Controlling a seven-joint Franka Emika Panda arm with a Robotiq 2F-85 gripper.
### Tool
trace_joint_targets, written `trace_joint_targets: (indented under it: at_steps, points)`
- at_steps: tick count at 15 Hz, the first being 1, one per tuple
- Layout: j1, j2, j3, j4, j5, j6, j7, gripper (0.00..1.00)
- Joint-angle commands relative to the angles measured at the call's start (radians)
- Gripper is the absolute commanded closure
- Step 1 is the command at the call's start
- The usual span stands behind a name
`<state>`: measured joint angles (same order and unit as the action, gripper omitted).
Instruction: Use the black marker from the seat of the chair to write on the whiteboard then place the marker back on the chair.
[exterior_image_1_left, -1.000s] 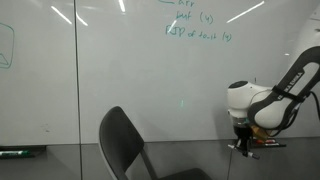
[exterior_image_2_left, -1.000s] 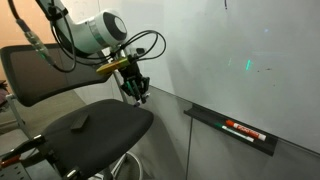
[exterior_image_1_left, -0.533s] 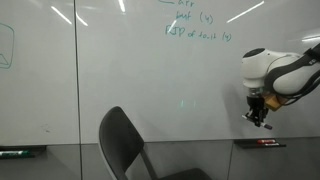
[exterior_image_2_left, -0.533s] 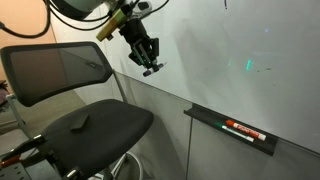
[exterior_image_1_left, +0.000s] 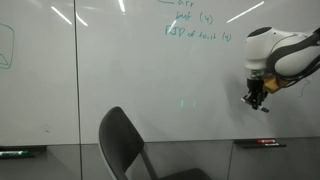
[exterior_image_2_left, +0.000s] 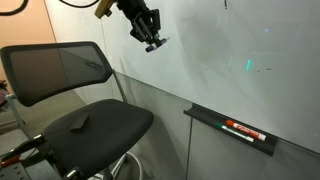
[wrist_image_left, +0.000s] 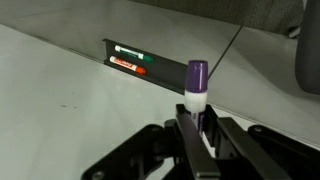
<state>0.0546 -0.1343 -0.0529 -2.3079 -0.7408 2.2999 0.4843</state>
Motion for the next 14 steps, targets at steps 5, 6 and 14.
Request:
trace_joint_targets:
  at_steps: [5,6,14]
  points:
    - [-0.050,0.085,0.059,0.137,-0.026,-0.016,0.052,0.89]
    - [-0.051,0.106,0.058,0.158,-0.031,-0.014,0.061,0.89]
    - [-0.036,0.239,0.035,0.294,-0.142,-0.002,0.142,0.89]
